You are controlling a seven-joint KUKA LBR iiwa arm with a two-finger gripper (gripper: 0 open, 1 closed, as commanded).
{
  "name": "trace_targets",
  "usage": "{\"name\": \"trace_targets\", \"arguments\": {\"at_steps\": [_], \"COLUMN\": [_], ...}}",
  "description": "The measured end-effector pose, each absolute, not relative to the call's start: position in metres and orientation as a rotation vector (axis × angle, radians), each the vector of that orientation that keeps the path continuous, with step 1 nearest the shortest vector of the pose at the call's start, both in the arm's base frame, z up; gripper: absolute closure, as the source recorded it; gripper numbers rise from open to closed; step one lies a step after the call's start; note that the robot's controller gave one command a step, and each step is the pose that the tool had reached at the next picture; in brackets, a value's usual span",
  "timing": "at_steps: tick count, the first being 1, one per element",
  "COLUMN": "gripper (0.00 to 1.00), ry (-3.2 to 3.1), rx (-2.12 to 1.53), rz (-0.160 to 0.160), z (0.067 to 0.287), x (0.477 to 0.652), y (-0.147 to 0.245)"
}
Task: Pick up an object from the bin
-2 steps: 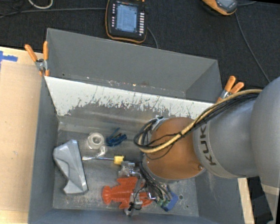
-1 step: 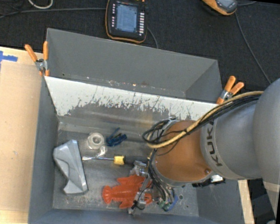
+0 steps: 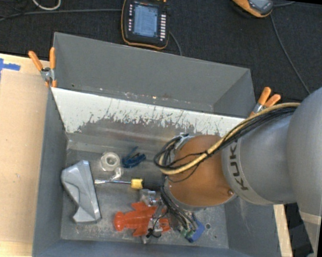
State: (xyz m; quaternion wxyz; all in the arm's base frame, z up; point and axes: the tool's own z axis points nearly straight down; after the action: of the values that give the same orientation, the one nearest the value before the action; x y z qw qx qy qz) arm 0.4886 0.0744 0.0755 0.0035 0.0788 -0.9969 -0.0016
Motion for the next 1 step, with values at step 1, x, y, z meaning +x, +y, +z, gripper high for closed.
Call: {"name": "trace_targets", "arguments": {"at_steps": [1], "gripper": [1.0], "ry": [-3.125], "rx": [0.246], "rz": [-0.005], "z": [0.0758], "x": [0.4885], "y": [0.0743]}}
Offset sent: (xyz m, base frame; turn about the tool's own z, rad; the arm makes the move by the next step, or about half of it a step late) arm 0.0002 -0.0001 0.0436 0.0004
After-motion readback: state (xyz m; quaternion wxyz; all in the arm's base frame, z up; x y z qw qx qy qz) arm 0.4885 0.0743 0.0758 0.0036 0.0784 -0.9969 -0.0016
